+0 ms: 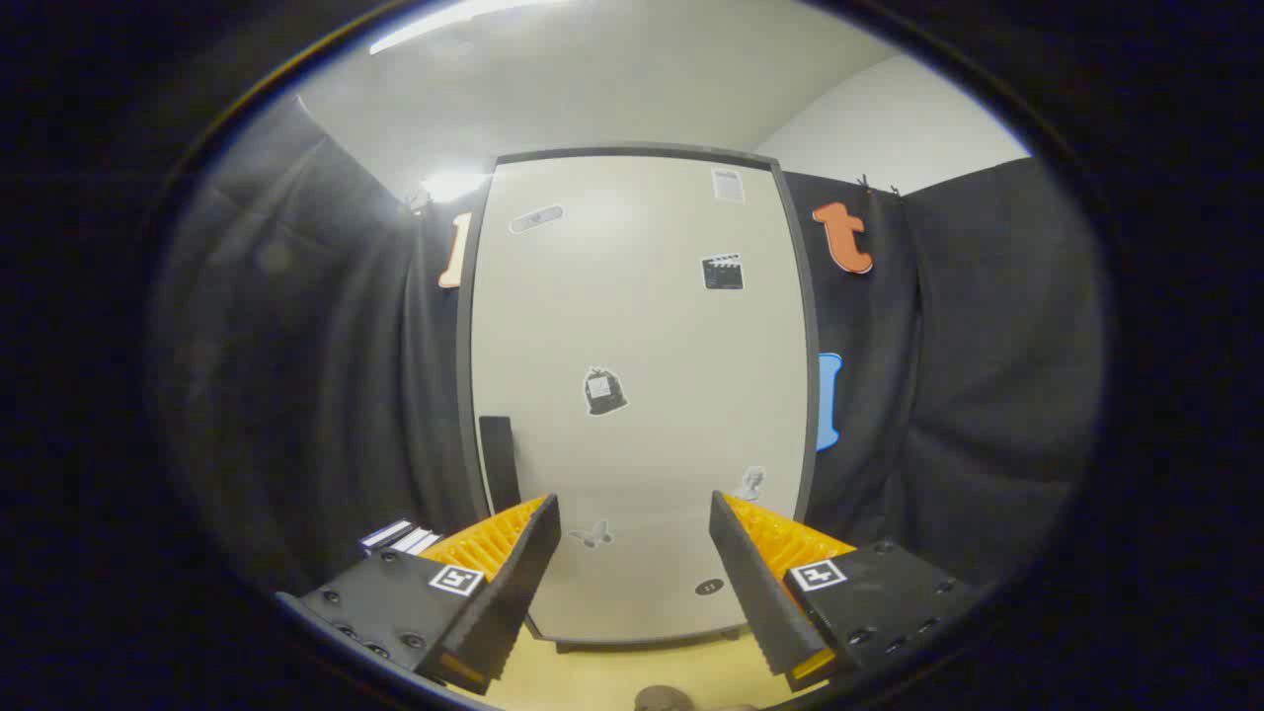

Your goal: Open the shoe cabinet door, grab the shoes and put them into the shoe cabinet, then close the shoe cabinet door.

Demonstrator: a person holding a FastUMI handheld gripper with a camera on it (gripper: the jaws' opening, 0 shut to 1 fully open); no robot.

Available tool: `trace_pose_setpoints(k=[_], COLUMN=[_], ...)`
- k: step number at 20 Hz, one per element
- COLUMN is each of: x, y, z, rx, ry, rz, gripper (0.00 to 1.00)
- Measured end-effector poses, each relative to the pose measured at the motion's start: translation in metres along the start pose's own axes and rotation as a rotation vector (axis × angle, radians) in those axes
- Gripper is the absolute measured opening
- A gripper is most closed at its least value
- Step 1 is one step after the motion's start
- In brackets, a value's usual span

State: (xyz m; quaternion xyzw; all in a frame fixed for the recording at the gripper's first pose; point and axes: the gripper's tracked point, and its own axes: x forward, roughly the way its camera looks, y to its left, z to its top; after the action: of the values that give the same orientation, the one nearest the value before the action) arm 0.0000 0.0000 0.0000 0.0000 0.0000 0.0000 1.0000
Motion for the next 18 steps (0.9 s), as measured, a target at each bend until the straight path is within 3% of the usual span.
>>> trace_pose_setpoints(k=[18], x=[0.018], y=[-0.002], z=[-0.001], rx=[0.013], ry=[0.001], rz=[-0.008], gripper=[0.97])
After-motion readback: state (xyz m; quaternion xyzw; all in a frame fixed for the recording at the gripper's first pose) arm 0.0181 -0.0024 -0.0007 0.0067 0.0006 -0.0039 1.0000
